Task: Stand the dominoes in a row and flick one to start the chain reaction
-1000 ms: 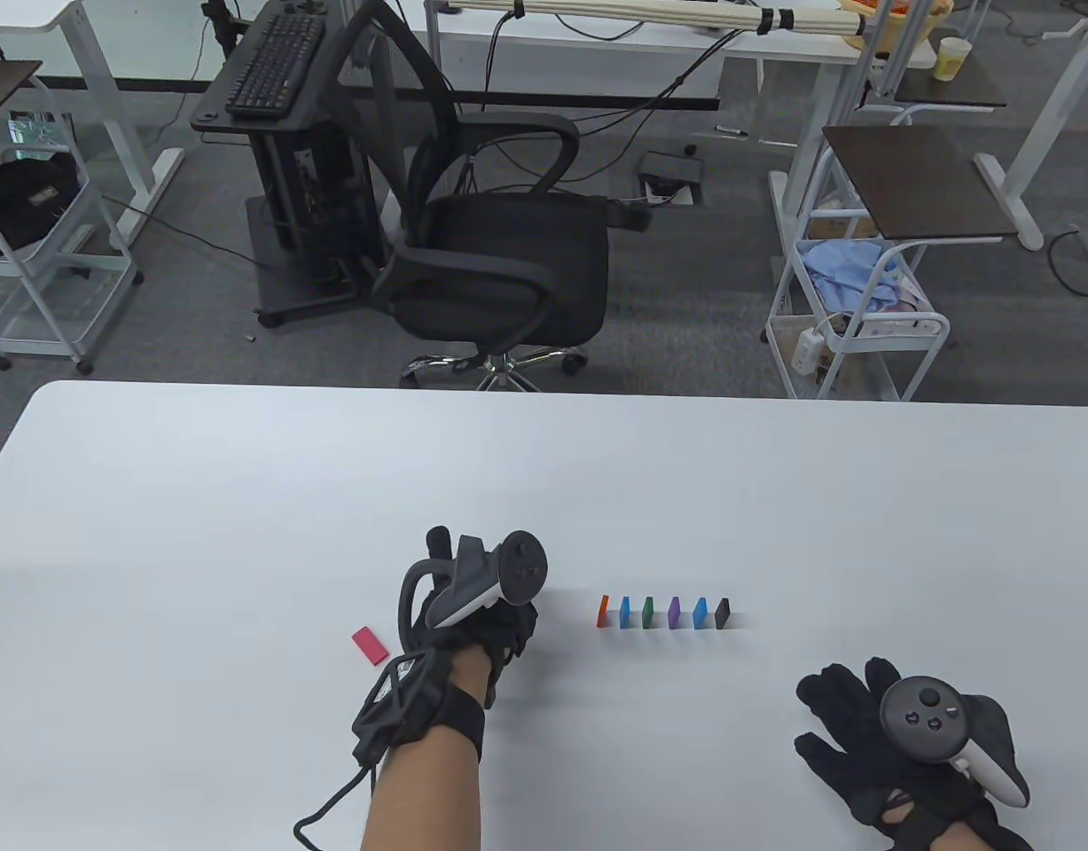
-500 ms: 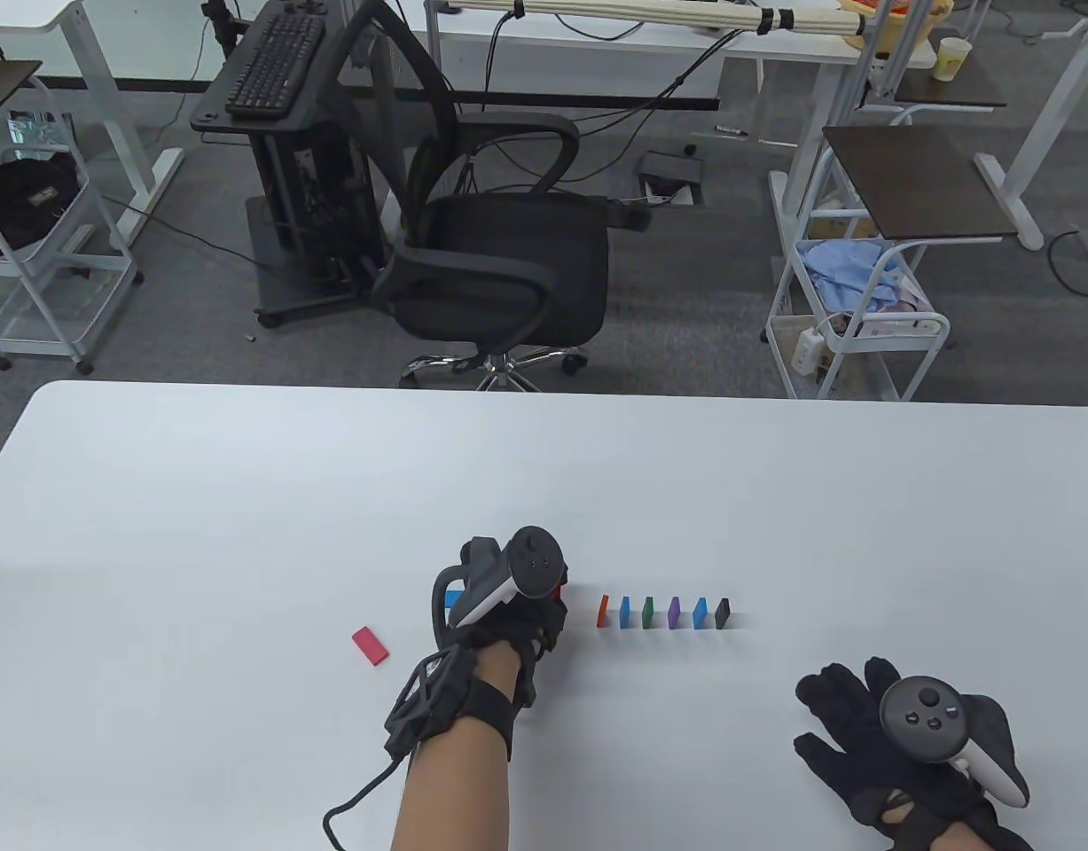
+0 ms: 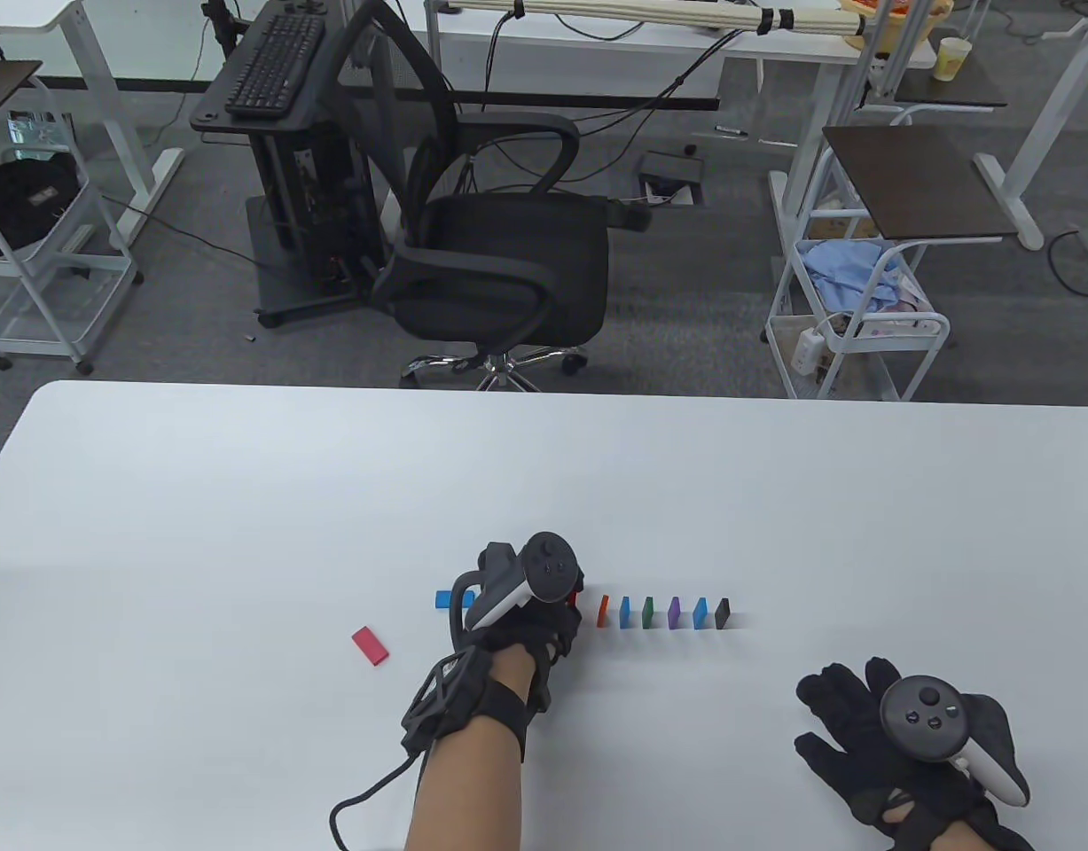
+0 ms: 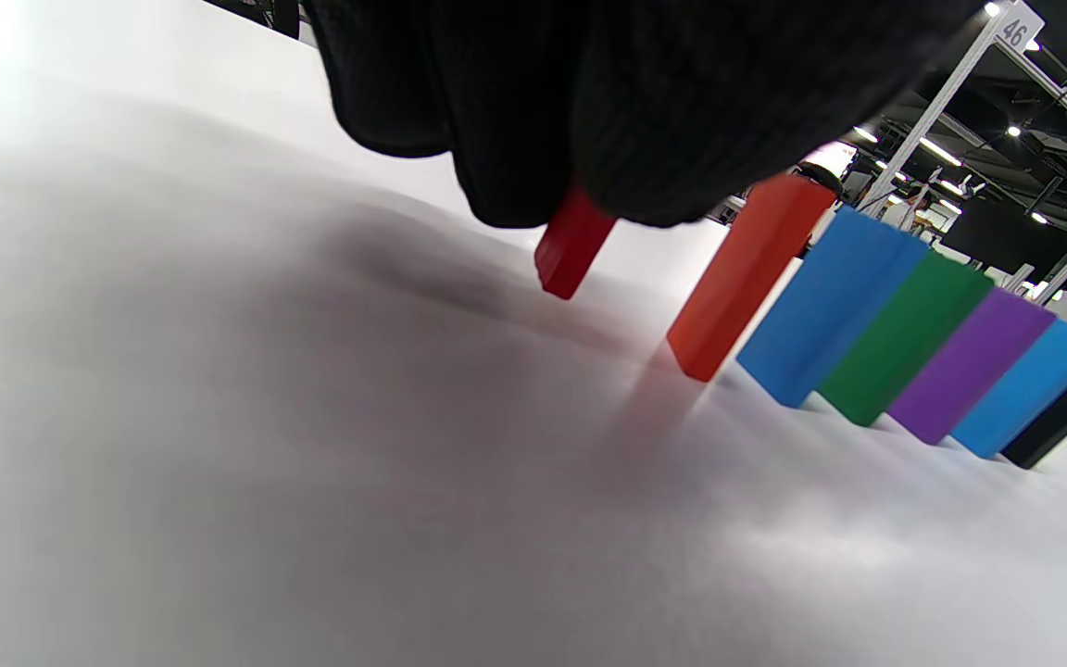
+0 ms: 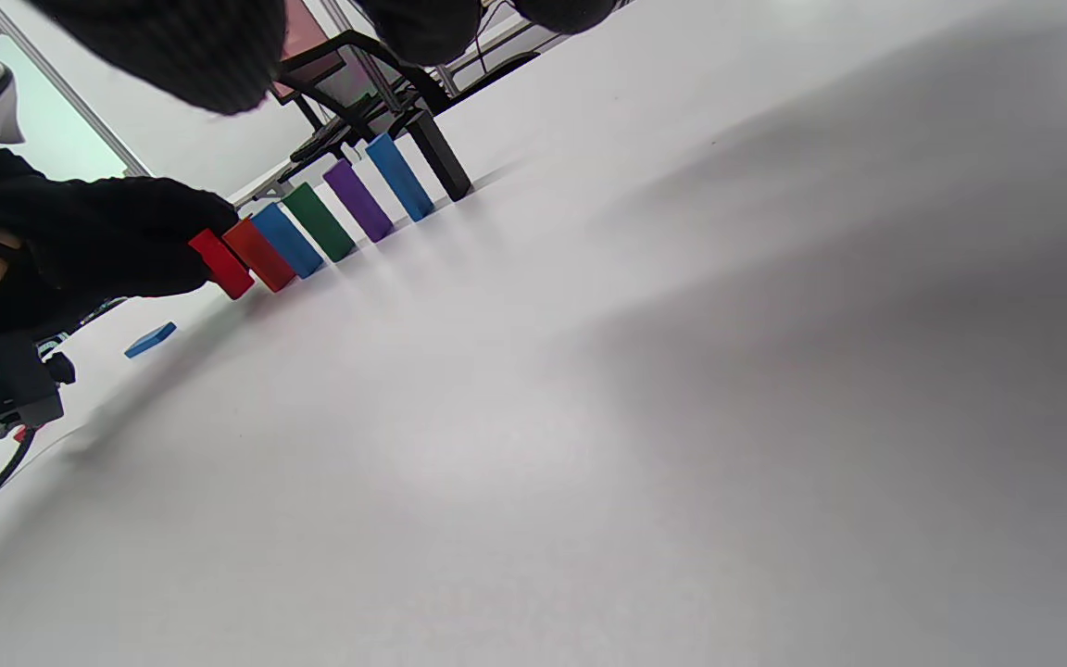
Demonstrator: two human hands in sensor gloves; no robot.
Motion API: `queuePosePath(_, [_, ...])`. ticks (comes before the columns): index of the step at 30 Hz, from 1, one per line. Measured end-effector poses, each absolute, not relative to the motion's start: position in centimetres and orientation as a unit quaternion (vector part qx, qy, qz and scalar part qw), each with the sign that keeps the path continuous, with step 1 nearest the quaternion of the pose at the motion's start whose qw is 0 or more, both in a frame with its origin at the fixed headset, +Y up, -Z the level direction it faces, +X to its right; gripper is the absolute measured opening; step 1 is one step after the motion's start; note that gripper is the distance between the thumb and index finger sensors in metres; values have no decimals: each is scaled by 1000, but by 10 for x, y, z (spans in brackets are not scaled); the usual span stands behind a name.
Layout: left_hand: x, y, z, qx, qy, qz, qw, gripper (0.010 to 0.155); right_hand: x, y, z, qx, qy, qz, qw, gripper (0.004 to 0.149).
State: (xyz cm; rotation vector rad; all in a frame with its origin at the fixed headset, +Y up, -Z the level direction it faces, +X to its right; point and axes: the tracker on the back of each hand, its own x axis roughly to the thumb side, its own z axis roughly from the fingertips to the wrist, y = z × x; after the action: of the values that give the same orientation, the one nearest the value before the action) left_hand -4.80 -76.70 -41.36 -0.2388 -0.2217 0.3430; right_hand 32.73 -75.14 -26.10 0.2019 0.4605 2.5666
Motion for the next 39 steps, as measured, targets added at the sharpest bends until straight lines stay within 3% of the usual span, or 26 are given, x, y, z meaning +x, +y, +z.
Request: queuePosePath(39, [-45, -772, -412, -151, -106, 152, 971, 62, 327, -752, -262, 72, 181, 946, 261, 65])
